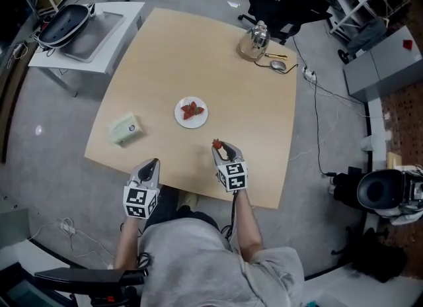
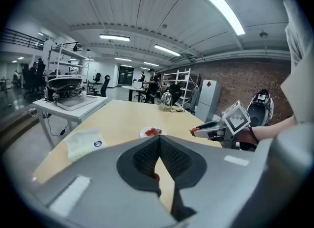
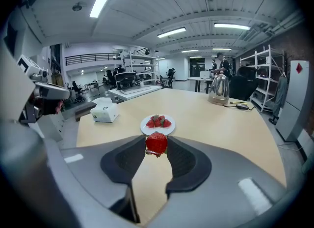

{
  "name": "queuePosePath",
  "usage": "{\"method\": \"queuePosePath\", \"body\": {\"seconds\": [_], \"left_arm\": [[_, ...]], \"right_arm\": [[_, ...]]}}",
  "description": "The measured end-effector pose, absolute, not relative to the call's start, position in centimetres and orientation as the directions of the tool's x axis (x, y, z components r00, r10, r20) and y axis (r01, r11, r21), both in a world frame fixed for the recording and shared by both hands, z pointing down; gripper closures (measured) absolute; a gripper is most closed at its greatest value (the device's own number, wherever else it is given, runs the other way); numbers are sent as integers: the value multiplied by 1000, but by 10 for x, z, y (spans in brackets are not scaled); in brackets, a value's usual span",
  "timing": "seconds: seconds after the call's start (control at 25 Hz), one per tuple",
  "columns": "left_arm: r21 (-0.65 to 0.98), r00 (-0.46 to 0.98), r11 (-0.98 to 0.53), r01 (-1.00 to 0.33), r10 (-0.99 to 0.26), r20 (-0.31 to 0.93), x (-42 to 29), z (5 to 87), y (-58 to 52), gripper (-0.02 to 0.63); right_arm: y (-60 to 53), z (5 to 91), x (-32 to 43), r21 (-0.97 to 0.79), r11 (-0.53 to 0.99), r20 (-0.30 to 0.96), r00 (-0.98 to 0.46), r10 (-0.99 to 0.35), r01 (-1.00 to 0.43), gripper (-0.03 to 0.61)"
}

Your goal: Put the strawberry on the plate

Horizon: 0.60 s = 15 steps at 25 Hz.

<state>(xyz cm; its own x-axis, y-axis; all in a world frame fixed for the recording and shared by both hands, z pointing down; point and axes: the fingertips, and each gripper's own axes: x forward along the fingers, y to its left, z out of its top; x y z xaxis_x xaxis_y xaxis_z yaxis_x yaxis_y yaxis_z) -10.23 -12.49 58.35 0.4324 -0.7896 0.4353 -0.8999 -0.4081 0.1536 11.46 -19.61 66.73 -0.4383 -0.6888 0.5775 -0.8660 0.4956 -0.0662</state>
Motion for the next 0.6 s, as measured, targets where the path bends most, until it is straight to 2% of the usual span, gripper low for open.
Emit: {"method": "queuePosePath", "body": {"seconds": [0.6], "left_arm": [[184,445,-409,-894,-757,478,-126,606,-171,594]], "right_arm": [[-250,699,65,-84,539,618,-468,-631,-838,436]]}}
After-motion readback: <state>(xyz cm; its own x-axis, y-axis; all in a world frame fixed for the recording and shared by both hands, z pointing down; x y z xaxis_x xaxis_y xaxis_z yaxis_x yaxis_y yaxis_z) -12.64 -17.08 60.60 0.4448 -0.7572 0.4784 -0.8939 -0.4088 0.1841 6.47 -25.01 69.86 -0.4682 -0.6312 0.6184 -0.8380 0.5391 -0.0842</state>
